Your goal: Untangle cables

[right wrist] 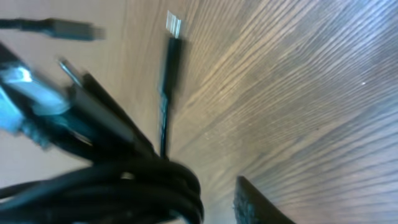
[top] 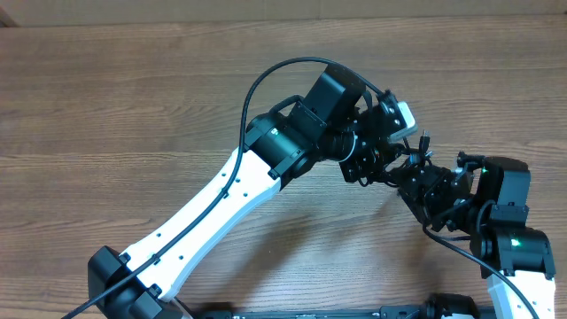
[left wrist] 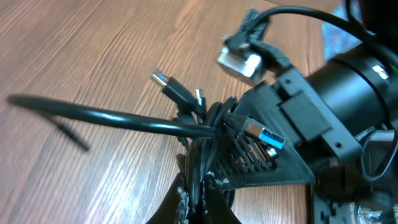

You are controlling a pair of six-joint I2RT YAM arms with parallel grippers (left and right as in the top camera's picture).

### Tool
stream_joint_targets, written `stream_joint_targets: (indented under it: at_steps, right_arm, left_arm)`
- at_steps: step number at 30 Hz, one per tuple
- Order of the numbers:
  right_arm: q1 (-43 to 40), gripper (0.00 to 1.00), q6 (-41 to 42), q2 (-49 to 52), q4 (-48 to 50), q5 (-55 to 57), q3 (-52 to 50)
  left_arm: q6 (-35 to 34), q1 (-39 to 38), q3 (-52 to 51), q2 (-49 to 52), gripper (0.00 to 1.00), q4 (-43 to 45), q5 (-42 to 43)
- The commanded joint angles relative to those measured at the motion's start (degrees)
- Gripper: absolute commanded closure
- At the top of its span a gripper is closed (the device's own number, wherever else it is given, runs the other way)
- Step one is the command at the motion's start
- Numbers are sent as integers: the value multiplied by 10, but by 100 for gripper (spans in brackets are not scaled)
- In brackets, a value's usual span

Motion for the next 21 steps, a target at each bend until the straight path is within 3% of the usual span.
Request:
stream_joint_targets:
  at_steps: [1,5,14,21]
  right_arm:
    - [2,20,-48,-1,26,5,11]
    - [2,2,-115,-1,38,7,11]
    - [2,2,-122,-1,38,32,11]
    - [2,2,-123,-1,36,30,11]
  left_arm:
    - [-78,20,13,-16,96,1,1]
    - [-78,63,13,-16,96,-50,27]
    - [-4,143,13,-16,96,-98,186]
    - [112,157,13,-16,96,-120,264]
